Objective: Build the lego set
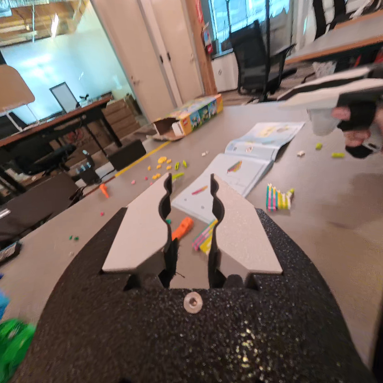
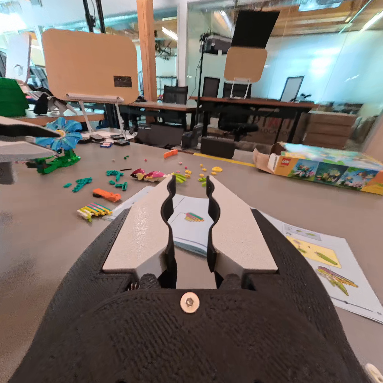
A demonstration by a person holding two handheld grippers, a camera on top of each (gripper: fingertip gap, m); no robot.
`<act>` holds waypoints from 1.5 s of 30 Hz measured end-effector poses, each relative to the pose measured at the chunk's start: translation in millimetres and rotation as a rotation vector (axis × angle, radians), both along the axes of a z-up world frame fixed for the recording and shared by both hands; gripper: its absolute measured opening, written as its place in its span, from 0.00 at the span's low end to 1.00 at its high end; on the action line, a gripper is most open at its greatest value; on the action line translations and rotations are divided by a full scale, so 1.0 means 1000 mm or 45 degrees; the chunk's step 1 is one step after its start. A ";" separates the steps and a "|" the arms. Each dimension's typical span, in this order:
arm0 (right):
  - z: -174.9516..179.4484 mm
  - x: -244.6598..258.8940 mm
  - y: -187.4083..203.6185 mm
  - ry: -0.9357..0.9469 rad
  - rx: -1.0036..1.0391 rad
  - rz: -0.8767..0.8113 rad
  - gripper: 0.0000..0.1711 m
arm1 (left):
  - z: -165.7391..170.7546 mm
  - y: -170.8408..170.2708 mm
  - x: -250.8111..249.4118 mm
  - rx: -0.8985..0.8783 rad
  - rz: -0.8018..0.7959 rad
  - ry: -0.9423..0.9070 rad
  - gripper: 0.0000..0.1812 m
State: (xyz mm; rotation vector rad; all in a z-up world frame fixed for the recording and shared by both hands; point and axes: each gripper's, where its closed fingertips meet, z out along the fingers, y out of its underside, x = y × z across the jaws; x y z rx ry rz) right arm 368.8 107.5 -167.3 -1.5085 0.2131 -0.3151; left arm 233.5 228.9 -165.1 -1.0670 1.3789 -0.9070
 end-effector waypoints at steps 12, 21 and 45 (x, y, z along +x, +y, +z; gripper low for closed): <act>0.020 0.036 -0.049 -0.420 0.143 -0.443 0.21 | 0.033 0.002 0.096 -0.038 -0.236 -0.418 0.27; 0.022 0.086 -0.122 -0.342 0.196 -0.731 0.22 | 0.028 -0.014 0.067 -0.317 -0.410 -0.422 0.26; 0.003 0.112 -0.148 0.101 0.431 -0.714 0.19 | 0.030 0.020 0.066 -0.385 -0.311 -0.497 0.25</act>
